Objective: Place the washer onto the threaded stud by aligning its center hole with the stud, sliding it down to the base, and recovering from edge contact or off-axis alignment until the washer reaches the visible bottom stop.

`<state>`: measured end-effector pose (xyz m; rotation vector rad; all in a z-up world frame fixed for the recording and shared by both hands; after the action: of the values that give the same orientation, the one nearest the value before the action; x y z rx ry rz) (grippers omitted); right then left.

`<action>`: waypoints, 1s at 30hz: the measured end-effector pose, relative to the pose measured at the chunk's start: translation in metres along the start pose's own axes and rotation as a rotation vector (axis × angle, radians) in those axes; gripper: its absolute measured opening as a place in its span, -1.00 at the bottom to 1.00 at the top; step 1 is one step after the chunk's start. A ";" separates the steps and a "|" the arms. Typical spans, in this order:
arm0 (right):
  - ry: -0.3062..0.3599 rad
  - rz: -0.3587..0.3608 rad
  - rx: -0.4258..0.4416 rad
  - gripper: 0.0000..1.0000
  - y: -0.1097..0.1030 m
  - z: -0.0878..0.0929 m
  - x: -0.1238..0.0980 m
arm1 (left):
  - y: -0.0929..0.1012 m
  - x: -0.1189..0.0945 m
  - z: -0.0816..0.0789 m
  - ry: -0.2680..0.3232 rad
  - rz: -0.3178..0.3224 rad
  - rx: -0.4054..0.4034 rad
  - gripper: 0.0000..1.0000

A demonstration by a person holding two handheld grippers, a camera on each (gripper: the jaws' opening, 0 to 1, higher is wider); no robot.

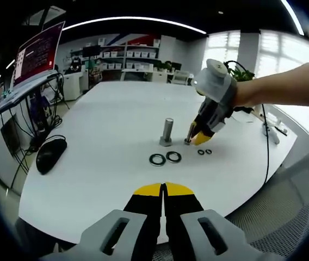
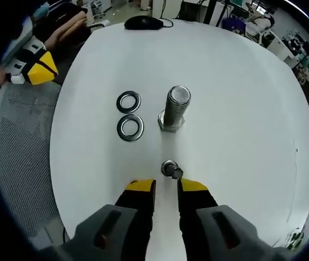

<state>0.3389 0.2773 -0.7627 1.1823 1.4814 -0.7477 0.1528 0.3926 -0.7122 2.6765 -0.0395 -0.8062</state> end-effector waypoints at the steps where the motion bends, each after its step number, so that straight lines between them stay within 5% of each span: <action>1: 0.001 0.002 0.001 -0.60 0.000 0.001 0.000 | 0.000 0.000 0.000 0.000 -0.001 0.000 -1.00; 14: 0.069 0.045 0.018 -0.53 -0.002 0.000 -0.013 | -0.001 0.000 0.000 -0.001 -0.006 -0.003 -1.00; 30: 0.094 0.004 0.013 -0.49 -0.022 0.014 -0.016 | -0.001 -0.001 0.000 0.002 -0.012 -0.006 -1.00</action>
<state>0.3225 0.2531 -0.7536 1.2449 1.5529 -0.7080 0.1519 0.3940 -0.7121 2.6743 -0.0210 -0.8053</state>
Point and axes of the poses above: the point that each gripper's makers call its tool centre point, and the gripper's own axes: x roughly forward along the fingers, y roughly to its right, z roughly out of its underside, the point moved 3 cm from there along -x, roughly backward along the fingers, and after that the axes turned 13 degrees about -x, right-handed, at the moved point
